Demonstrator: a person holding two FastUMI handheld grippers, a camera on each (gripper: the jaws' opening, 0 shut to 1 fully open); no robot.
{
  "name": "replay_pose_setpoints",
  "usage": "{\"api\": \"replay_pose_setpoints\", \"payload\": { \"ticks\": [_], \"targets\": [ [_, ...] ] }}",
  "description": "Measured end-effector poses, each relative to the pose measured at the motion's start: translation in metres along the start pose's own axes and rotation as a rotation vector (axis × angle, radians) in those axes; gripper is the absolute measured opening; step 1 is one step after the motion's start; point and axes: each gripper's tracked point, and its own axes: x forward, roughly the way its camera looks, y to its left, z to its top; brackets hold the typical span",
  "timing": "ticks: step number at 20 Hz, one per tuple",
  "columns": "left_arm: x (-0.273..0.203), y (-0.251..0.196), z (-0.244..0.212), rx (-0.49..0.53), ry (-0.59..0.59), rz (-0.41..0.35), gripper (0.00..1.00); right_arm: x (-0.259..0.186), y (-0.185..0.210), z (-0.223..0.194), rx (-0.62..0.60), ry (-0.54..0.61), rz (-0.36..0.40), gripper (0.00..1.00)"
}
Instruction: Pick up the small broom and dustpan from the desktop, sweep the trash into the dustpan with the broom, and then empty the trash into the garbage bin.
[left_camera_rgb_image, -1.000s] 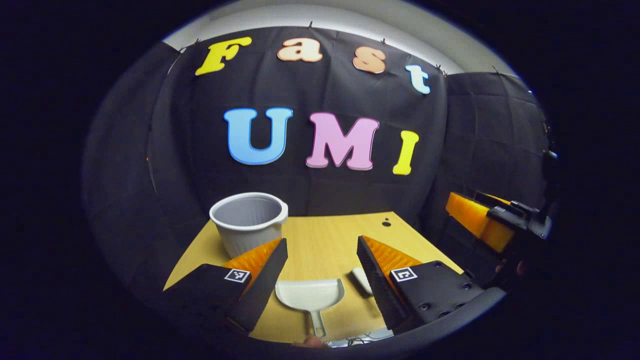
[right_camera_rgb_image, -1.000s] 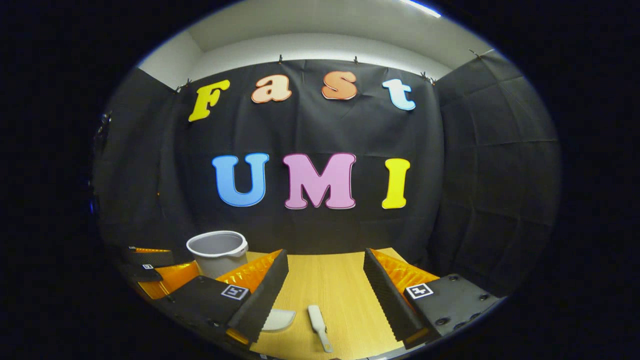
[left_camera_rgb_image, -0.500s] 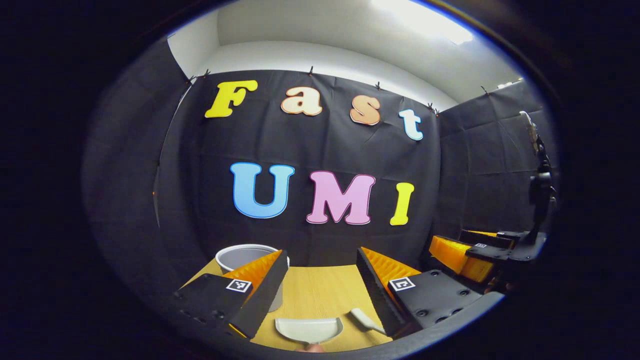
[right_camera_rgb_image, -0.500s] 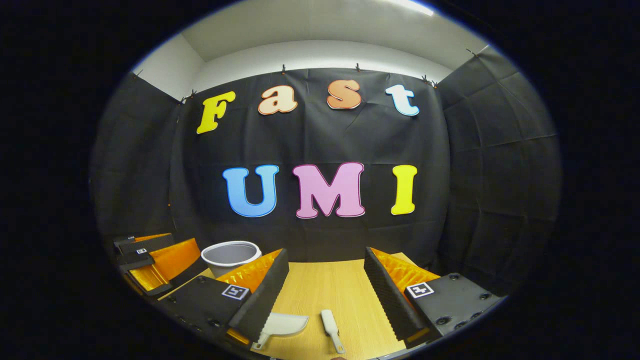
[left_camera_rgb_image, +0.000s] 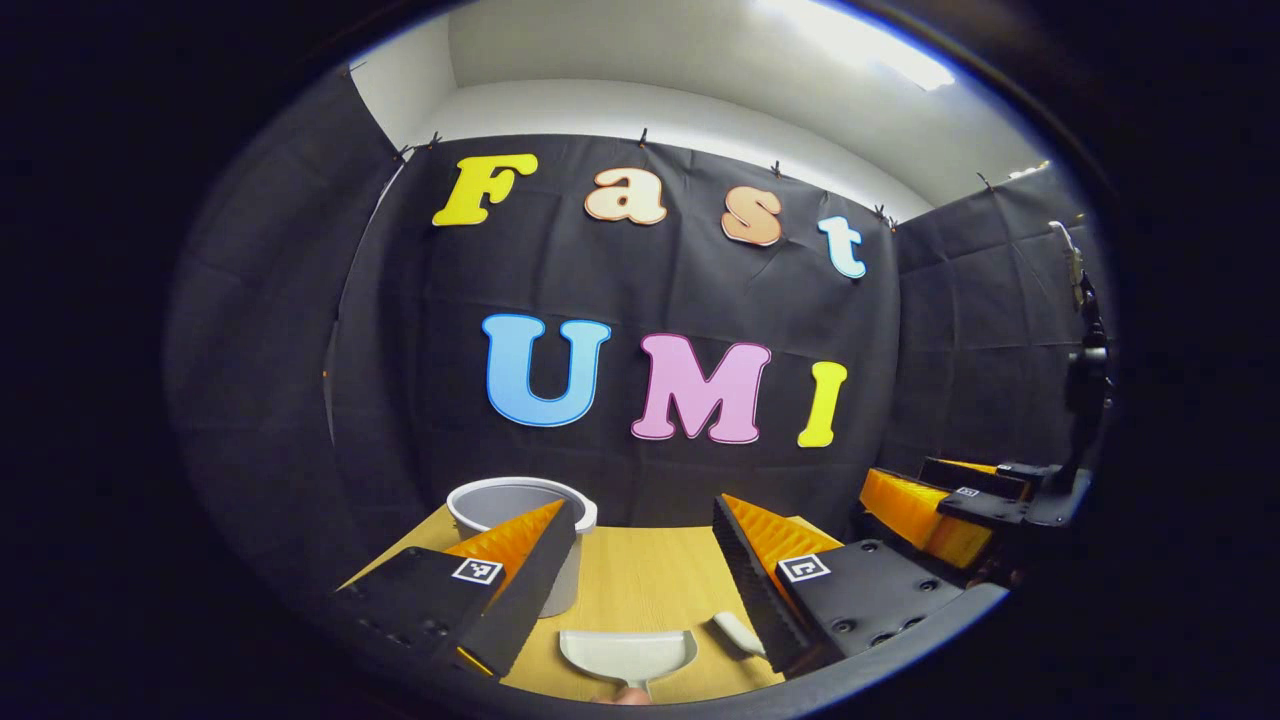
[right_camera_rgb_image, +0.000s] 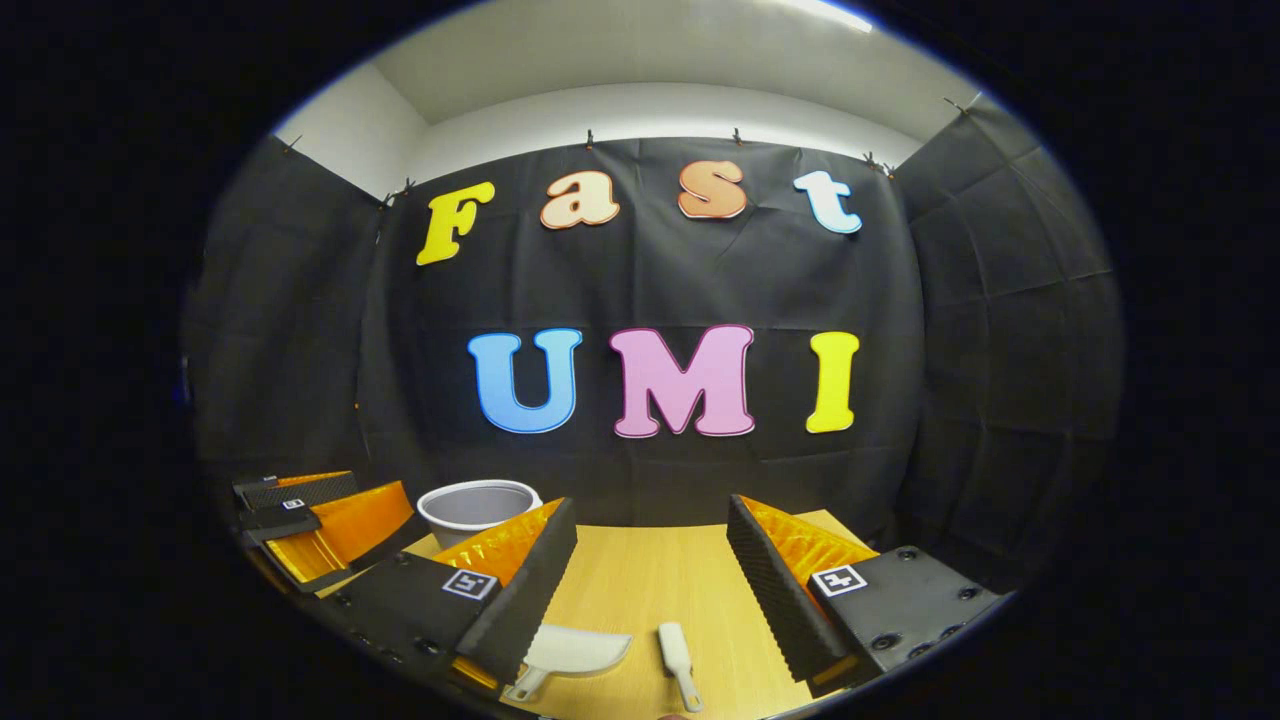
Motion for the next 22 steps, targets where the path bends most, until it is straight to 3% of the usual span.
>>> {"api": "replay_pose_setpoints", "payload": {
  "ticks": [3,22],
  "targets": [
    [-0.002,0.003,0.000,0.014,0.002,0.009,0.82,0.013,0.023,-0.004,0.004,0.014,0.040,0.98],
    [-0.028,0.014,0.016,0.056,-0.039,0.081,0.82,0.029,0.038,-0.025,-0.006,0.103,0.097,0.98]
  ]
}}
